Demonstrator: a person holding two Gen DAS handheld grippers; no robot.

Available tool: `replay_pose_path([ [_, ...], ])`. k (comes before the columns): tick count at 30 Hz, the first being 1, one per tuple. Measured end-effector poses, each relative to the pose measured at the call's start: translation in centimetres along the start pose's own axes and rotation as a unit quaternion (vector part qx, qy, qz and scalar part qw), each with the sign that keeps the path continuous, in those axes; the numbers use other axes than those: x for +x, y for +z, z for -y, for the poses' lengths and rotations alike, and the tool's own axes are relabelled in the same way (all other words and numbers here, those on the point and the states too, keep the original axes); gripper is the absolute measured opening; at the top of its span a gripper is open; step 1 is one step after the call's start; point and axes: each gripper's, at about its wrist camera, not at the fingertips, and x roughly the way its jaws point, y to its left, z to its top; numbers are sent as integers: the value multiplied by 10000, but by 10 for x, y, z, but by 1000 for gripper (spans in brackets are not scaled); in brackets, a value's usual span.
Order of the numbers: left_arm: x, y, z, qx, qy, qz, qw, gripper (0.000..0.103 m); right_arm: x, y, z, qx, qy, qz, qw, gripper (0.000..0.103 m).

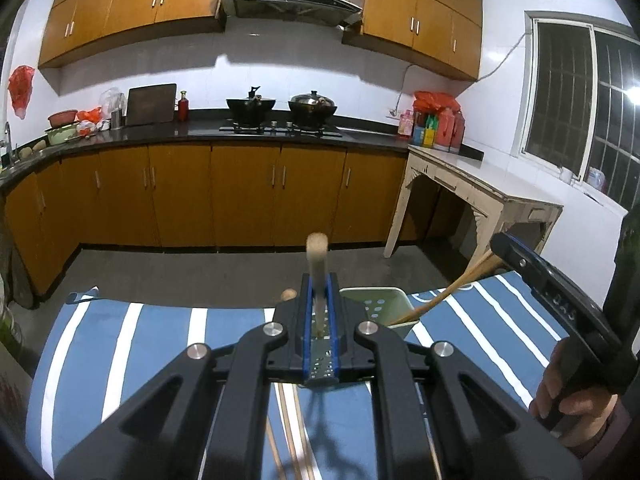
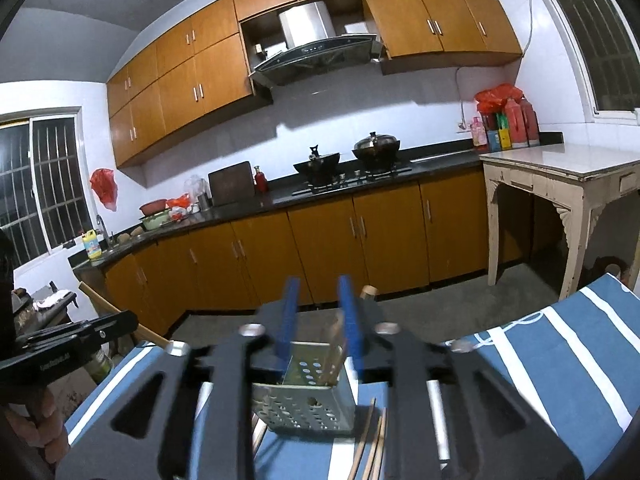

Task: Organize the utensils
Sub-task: 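Drop the right tool's chopstick into the green holder while the left tool releases its chopstick there, then close the right tool on a third chopstick while the left tool grasps another chopstick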

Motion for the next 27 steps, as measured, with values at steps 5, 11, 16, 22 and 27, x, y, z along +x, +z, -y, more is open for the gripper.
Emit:
replay_pose_path([
  [5, -27, 1, -5, -104, -3, 266, 9996, 18, -22, -2, 1, 25, 8, 9, 10000, 30],
  [11, -62, -17, -13, -175, 109, 409, 9990, 22, -45, -26, 11, 89, -189, -352, 9992, 30],
  [16, -69, -57, -24, -196, 379, 144, 9990, 26, -46, -69, 29, 160, -469, -965, 9941, 30],
  [22, -37, -119, -49, -451, 606, -683, 9948, 28, -25, -134, 49, 441, -605, -2022, 9765, 30],
  [27, -11, -164, -62, -642, 665, -1286, 9874, 28, -11, -169, 40, 333, -468, -2583, 9643, 30],
])
